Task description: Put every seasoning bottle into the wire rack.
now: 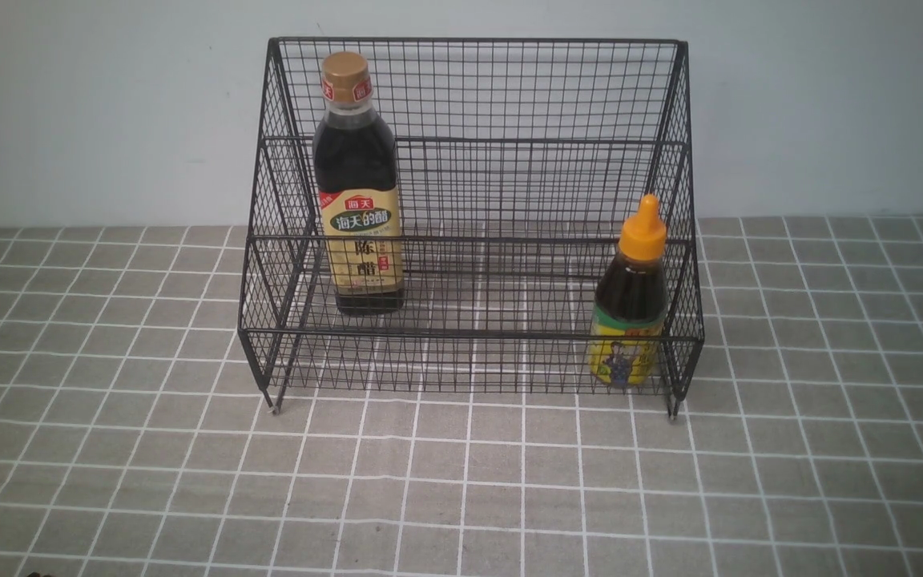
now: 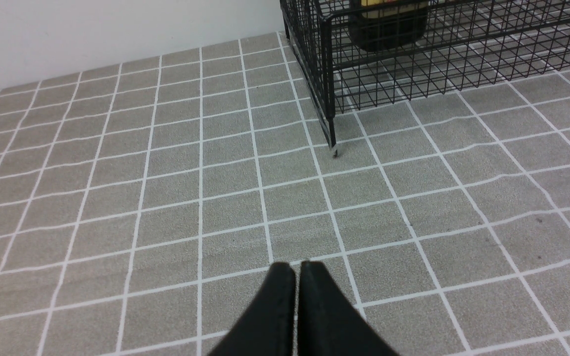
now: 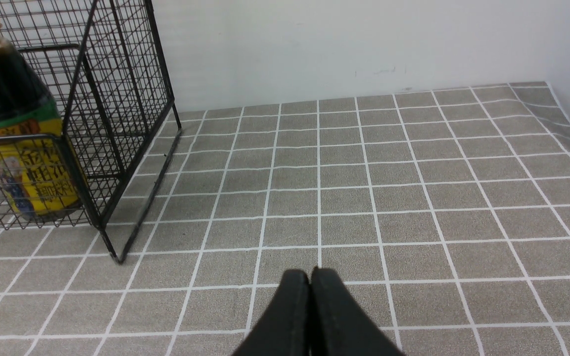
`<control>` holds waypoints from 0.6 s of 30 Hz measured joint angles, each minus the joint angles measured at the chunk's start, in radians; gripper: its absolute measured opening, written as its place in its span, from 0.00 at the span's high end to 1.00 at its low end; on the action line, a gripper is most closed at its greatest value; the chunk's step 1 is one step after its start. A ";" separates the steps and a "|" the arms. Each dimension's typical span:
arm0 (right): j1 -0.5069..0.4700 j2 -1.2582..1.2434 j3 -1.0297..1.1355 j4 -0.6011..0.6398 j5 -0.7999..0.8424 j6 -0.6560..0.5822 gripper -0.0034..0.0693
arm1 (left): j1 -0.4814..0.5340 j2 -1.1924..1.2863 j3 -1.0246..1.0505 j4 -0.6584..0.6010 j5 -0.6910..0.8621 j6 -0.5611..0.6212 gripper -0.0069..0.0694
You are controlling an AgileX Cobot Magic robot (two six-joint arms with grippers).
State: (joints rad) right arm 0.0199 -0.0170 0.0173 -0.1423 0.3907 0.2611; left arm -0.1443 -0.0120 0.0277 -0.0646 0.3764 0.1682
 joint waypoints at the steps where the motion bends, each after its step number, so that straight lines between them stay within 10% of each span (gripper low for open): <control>1: 0.000 0.000 0.000 0.000 0.000 0.000 0.97 | 0.000 0.000 0.000 0.000 0.000 0.000 0.92; 18: 0.000 0.000 0.000 0.000 0.000 -0.004 0.97 | 0.000 0.000 -0.001 0.000 0.000 0.000 0.92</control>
State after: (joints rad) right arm 0.0199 -0.0170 0.0173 -0.1423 0.3907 0.2572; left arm -0.1443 -0.0120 0.0271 -0.0646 0.3764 0.1682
